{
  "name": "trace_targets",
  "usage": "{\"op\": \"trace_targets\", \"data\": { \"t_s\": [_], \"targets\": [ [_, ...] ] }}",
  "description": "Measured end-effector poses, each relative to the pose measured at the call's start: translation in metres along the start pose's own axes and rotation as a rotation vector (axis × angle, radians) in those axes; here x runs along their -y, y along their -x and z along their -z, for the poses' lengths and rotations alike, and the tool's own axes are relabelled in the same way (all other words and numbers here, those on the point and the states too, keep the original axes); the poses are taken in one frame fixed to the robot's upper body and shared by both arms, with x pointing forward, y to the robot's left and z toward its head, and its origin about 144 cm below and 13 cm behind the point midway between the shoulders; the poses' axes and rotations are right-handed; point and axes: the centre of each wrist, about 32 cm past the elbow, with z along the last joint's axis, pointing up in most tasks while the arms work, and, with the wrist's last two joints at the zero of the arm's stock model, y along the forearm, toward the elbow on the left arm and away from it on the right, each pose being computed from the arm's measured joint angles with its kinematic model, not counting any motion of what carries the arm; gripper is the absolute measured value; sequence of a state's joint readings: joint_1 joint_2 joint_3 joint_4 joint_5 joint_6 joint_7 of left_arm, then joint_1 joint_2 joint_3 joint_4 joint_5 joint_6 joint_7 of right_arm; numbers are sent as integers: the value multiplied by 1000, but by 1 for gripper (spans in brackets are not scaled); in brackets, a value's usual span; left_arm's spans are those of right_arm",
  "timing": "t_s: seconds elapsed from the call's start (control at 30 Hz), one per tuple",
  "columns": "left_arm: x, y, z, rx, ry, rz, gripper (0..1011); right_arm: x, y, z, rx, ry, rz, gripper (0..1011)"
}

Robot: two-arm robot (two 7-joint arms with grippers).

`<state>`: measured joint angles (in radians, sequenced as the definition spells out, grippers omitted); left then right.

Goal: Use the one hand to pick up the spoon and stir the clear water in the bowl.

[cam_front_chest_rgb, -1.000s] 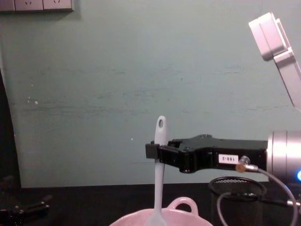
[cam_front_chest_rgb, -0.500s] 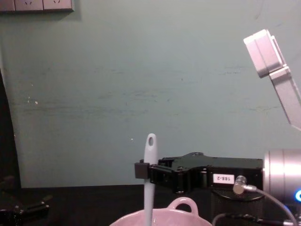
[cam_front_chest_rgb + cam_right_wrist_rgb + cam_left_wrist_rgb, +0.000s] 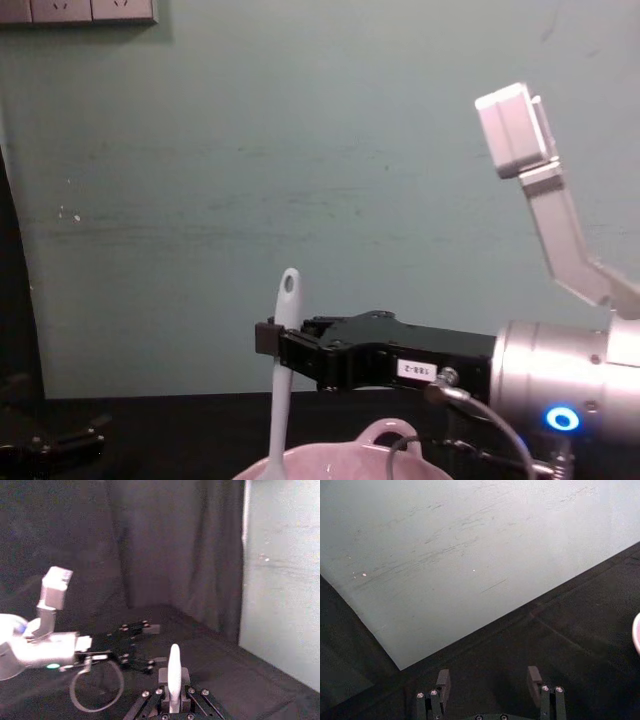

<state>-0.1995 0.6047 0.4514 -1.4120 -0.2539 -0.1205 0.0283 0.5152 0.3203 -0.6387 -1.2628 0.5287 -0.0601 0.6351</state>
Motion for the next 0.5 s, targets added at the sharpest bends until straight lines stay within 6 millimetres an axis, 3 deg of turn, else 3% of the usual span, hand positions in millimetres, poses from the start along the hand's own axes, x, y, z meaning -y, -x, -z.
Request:
{"op": "trace_targets", "data": {
  "t_s": [0.23,0.5],
  "targets": [
    [0,0,0,0,0,0,1011,-10,-5,12,51,-34,82,113],
    [0,0,0,0,0,0,1011,-6,-15,17,113,-70,161,114]
  ]
}}
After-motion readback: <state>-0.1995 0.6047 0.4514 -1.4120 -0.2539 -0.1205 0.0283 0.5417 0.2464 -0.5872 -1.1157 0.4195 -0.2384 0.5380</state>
